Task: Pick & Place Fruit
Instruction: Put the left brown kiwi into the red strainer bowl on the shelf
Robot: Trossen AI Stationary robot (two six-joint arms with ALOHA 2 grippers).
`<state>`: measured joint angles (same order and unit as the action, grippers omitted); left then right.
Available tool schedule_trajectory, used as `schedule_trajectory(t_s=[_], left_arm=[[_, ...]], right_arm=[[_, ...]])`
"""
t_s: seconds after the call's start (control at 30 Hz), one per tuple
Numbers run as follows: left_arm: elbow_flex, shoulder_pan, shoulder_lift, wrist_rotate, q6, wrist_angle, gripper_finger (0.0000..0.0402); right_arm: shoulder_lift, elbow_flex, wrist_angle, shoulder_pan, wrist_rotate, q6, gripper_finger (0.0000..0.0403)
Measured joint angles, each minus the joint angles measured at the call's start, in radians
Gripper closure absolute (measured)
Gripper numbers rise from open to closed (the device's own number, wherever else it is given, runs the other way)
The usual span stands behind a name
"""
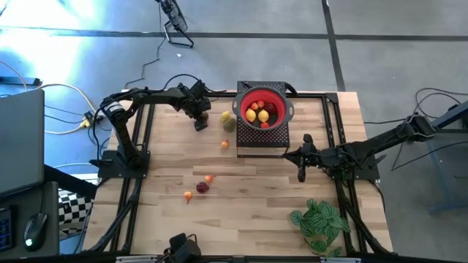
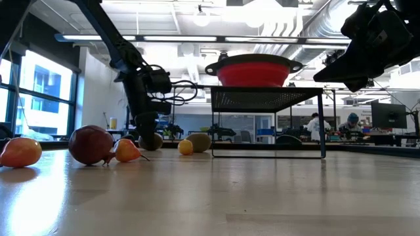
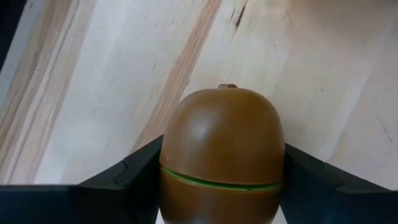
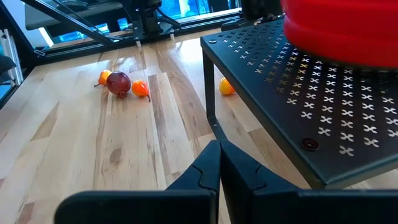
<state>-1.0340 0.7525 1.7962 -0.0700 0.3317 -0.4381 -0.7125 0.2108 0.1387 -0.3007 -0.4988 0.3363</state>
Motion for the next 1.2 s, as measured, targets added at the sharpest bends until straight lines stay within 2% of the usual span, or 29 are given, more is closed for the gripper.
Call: schedule_trajectory(t_s=[0.43, 0.77, 1.2], left_arm=[[0.004, 0.000, 0.001, 0.003, -0.064, 0.047, 0.0160], [0.002, -0.001, 0.002, 0.035, -0.388, 0.084, 0.0159], [0.005, 0.000, -0.028, 0.046, -0.520, 0.075, 0.0160]], right_arm=[[0.000, 0.000, 0.000, 0.000, 0.003, 0.000, 0.0401], [0.000, 0.000, 0.000, 0.000, 0.004, 0.000, 0.0401], [0.000, 0.000, 0.000, 0.000, 0.004, 0.000, 0.0401]])
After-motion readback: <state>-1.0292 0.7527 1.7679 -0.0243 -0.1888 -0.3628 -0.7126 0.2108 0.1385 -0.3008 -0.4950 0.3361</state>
